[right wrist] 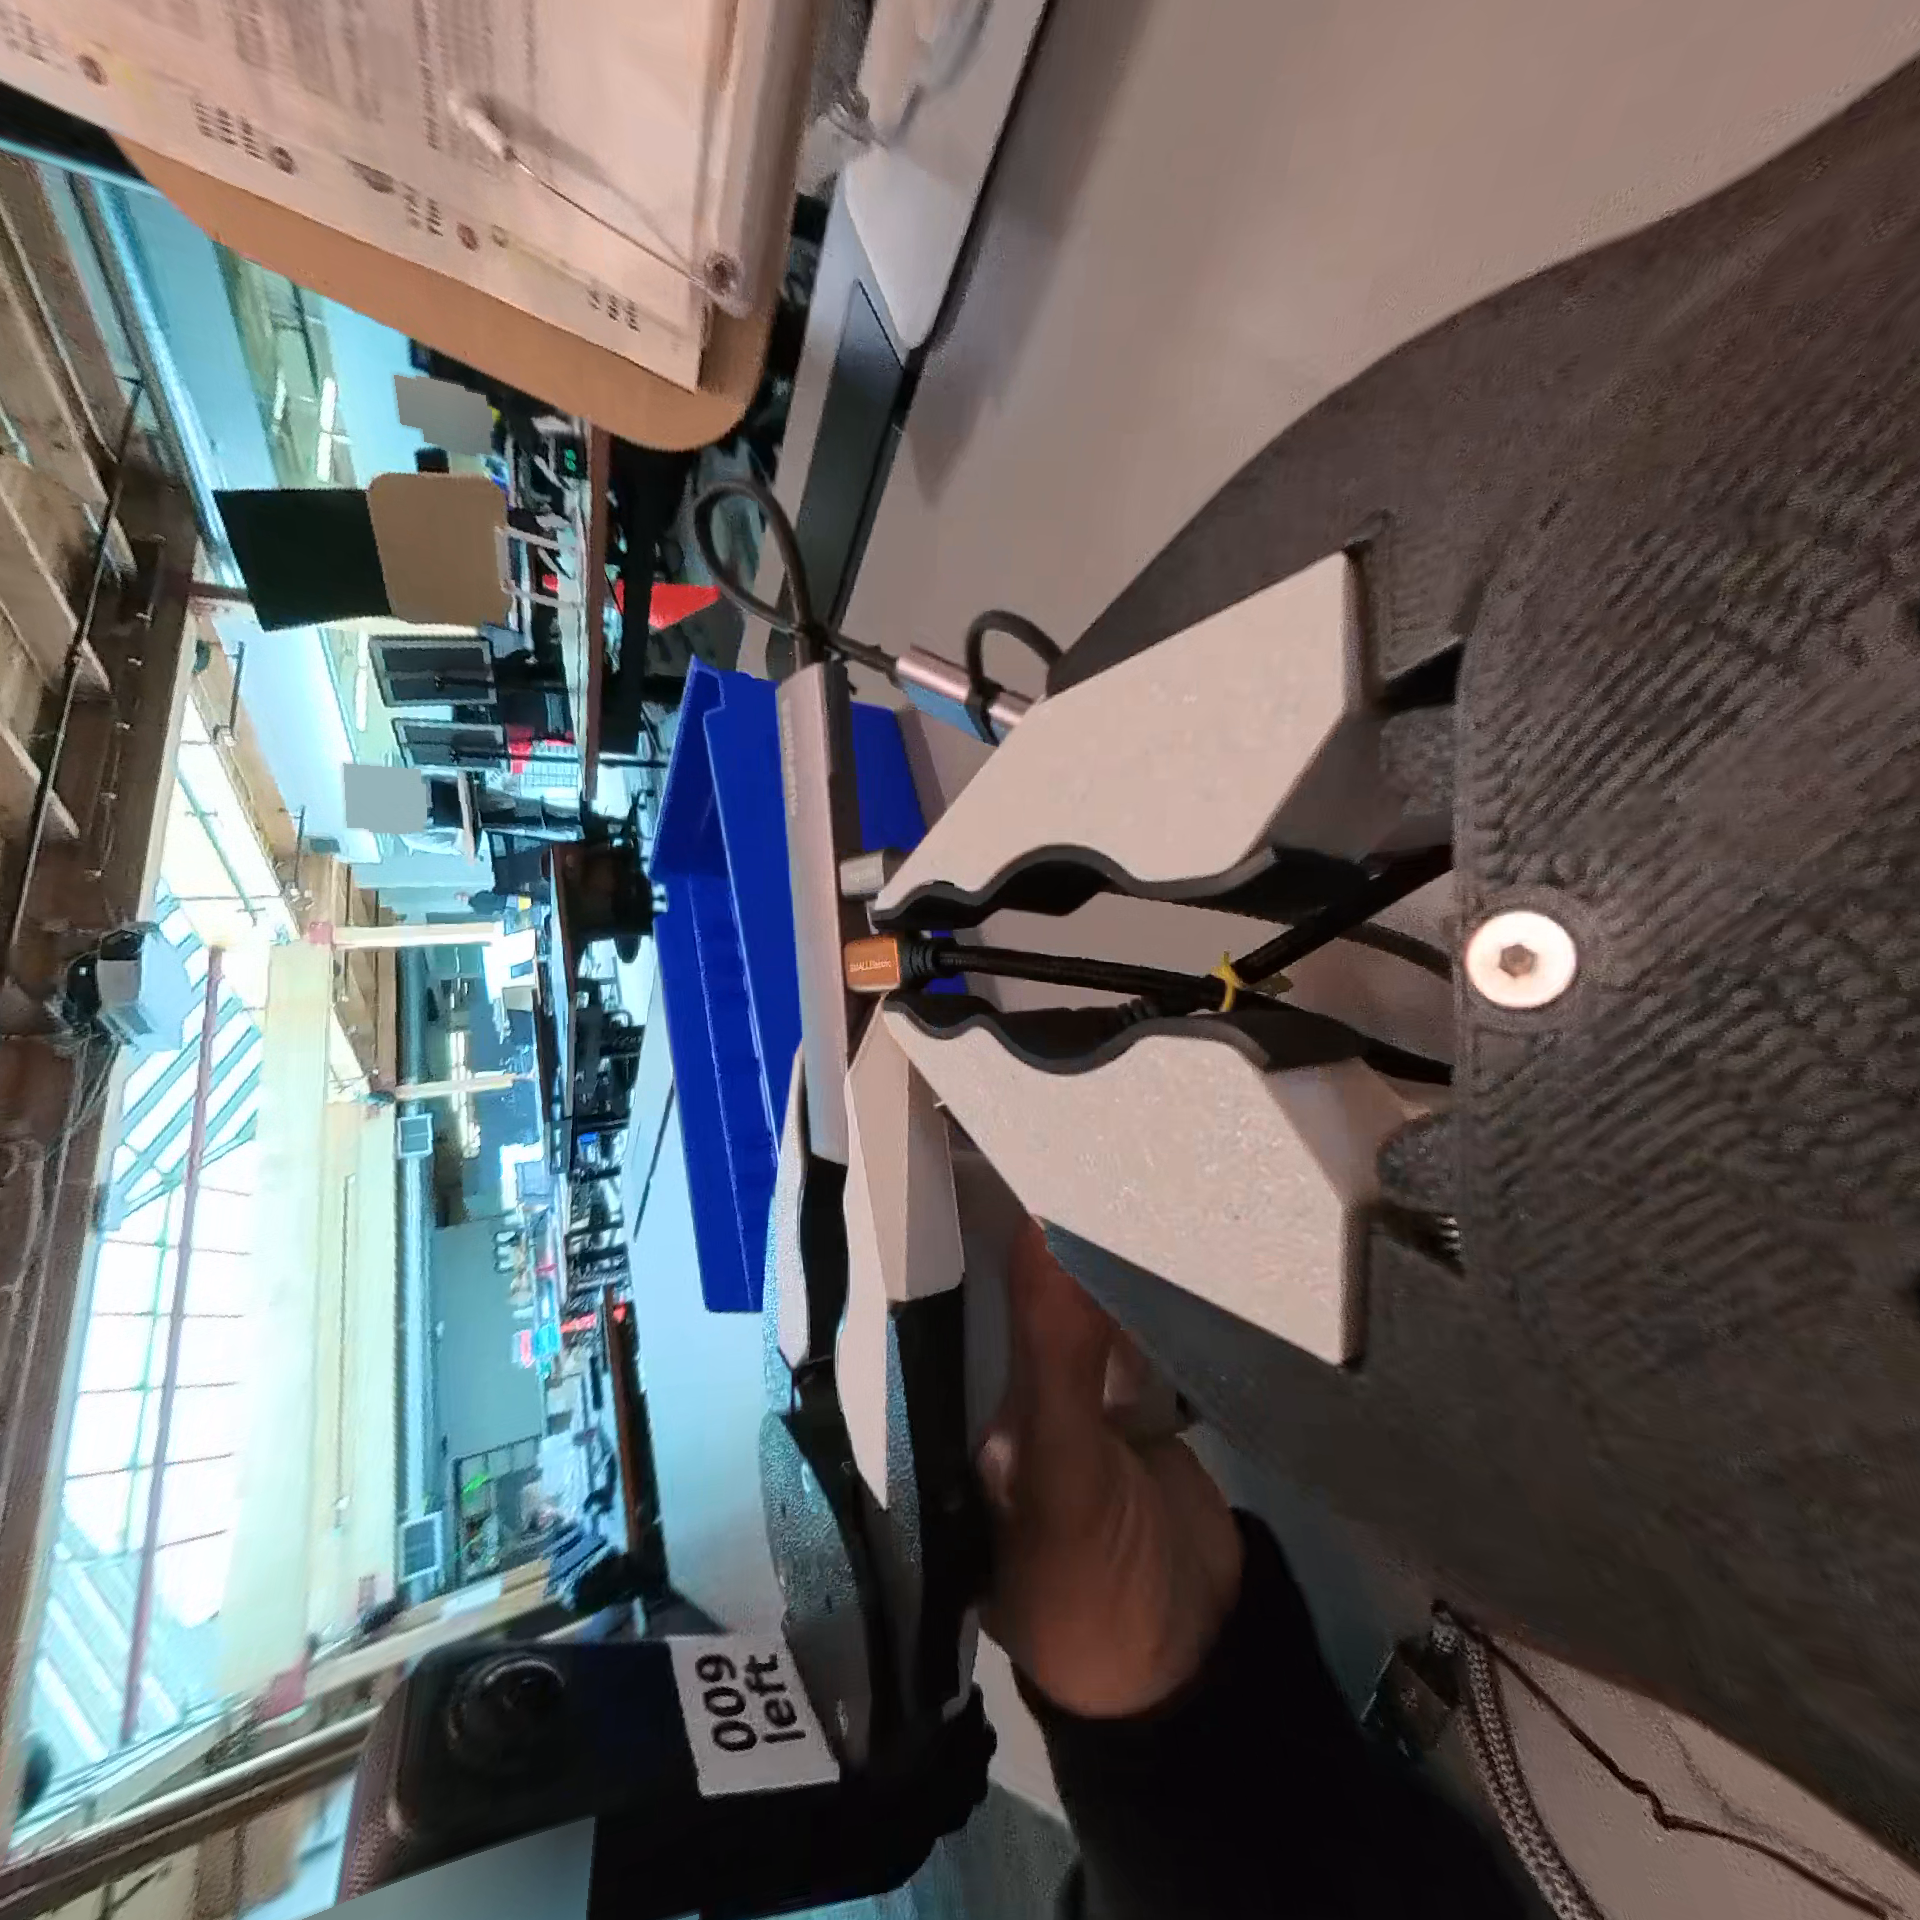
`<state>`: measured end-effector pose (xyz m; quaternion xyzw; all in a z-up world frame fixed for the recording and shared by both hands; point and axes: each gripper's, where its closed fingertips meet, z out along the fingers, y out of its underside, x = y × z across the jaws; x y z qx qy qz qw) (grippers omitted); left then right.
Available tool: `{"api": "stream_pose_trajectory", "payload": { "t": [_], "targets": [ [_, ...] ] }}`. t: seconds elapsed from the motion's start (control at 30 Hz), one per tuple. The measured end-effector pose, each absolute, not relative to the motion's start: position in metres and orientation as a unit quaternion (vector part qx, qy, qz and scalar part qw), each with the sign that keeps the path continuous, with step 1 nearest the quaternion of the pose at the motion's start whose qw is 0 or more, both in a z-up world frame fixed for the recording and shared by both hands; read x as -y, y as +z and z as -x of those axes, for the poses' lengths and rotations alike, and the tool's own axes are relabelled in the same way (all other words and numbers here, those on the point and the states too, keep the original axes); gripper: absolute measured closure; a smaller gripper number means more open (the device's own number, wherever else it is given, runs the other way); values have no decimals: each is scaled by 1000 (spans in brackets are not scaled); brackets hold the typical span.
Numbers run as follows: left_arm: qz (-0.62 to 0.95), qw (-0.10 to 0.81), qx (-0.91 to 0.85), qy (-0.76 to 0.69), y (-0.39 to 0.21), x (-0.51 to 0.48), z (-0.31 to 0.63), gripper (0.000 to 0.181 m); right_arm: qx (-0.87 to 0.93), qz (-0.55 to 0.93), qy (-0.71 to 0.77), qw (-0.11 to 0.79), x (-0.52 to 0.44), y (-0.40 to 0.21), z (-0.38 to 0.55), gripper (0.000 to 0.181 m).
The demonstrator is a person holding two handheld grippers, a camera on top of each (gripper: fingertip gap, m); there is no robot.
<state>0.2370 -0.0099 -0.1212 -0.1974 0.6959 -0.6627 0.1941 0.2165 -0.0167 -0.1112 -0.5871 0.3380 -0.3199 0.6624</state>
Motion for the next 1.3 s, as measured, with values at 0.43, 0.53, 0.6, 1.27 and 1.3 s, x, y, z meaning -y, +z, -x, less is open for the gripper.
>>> {"api": "stream_pose_trajectory", "payload": {
  "t": [0.43,0.53,0.6,1.27,1.3],
  "targets": [
    [152,304,-682,-648,-109,4,-237,150,-332,595,-334,651,17,-108,-215,171],
    [140,304,-667,-665,-101,2,-233,146,-331,610,-344,632,20,-113,-216,170],
    [132,293,-677,-662,-105,5,-231,157,-326,613,-342,634,18,-113,-215,170],
    [106,328,-690,-637,-103,4,-227,159,-336,588,-332,657,13,-112,-216,168],
    [106,332,-687,-637,-101,4,-227,159,-336,583,-332,661,12,-110,-215,167]
  ]
}}
